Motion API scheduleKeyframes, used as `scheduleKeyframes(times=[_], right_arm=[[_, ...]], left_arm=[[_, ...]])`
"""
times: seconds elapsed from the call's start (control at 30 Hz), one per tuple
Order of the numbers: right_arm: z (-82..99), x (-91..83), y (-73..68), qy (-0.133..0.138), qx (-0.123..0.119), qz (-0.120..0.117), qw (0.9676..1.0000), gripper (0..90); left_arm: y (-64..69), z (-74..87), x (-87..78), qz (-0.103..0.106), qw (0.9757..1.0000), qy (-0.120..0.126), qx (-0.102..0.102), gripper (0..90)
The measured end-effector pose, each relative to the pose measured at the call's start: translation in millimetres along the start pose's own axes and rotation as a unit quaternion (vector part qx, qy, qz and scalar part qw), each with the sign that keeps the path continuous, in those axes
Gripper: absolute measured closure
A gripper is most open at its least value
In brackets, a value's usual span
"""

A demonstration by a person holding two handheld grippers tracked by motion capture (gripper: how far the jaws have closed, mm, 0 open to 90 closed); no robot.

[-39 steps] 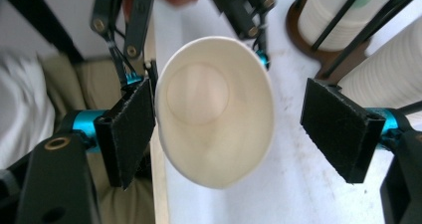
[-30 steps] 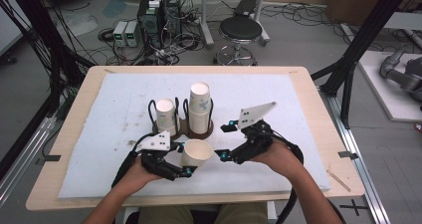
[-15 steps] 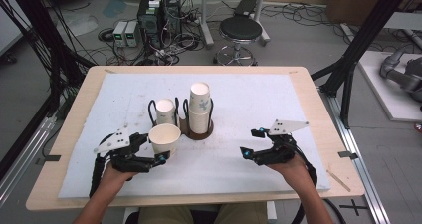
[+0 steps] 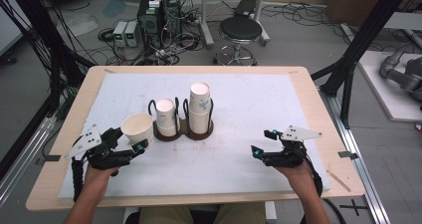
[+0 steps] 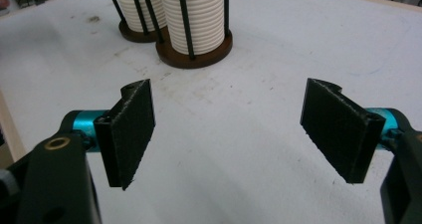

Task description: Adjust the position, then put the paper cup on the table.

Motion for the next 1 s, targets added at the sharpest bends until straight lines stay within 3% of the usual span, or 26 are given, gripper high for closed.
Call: scheduleKeyframes(times=[0.4,0.77,1.0], right_arm=[[-1.9,-3.9,7.9,0.029,0.006,0.023,0.9993,22.2],[0.7,-3.7,6.4,0.025,0.005,0.021,0.9994,22.2],[2.6,-2.9,7.1,0.023,0.005,0.024,0.9994,22.2]], left_arm=[[-16.8,1.3,-13.8,-0.032,0.9994,0.013,0.001,32.8],[-21.4,3.9,-14.9,-0.043,0.9991,0.008,0.002,32.5],[-33.6,4.3,-17.1,-0.058,0.9983,0.012,-0.004,32.5]])
Point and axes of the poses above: each handheld gripper's, and its own axes: x roughly forward along the jaws, z roughly out of its underside, y roughly to its right, the point moved 9 cm from there along x, roughly forward along the jaws, and after that the axes turned 6 degrees about -z, right-handed, at the moved point
